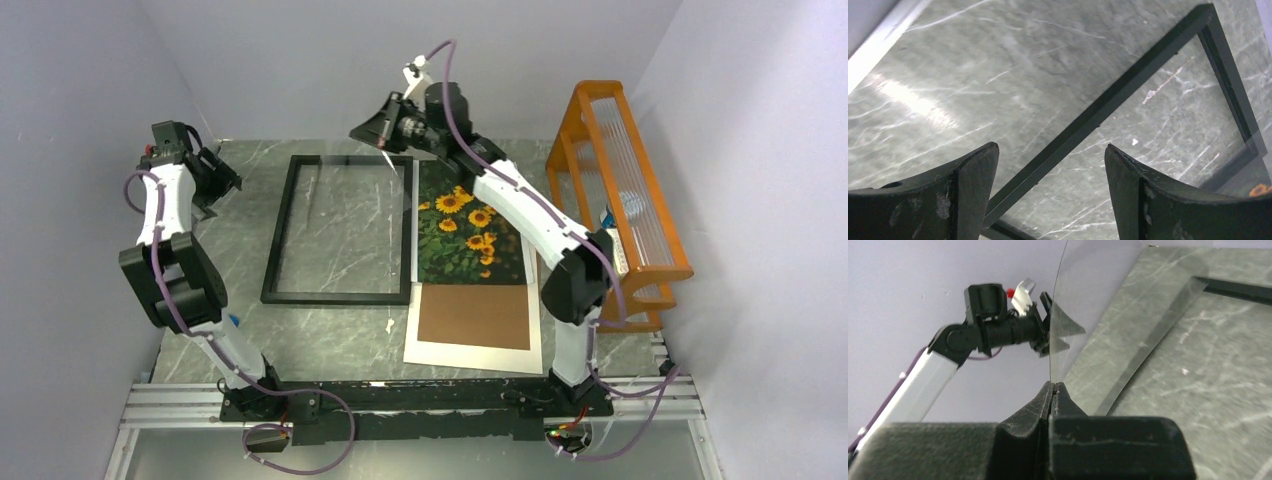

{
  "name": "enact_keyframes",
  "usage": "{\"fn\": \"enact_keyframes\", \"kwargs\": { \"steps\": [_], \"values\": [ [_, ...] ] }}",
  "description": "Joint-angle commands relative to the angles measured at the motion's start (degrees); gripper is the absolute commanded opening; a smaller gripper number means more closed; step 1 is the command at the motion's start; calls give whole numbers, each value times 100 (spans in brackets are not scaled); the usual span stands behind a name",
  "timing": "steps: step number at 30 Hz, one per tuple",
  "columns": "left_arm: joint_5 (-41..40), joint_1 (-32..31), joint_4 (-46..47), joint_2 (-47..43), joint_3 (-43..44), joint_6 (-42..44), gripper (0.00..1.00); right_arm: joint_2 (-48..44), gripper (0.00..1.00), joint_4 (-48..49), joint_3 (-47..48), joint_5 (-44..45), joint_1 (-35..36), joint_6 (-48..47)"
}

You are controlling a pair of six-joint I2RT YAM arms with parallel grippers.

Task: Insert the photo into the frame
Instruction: Place the photo frame item in the photo frame.

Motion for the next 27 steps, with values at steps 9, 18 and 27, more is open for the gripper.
{"fn": "enact_keyframes", "kwargs": {
  "steps": [9, 18, 27],
  "values": [
    [43, 321, -64, -631, -613, -269, 82, 1202, 0, 1141, 681, 1135, 592, 333],
    [653, 337, 171, 15, -425, -97, 82, 1708, 0, 2619, -887, 1309, 54, 2040],
    [1181, 374, 317, 651, -113, -76, 81, 1611, 2, 2639, -1743, 1594, -167, 2893]
  ]
}}
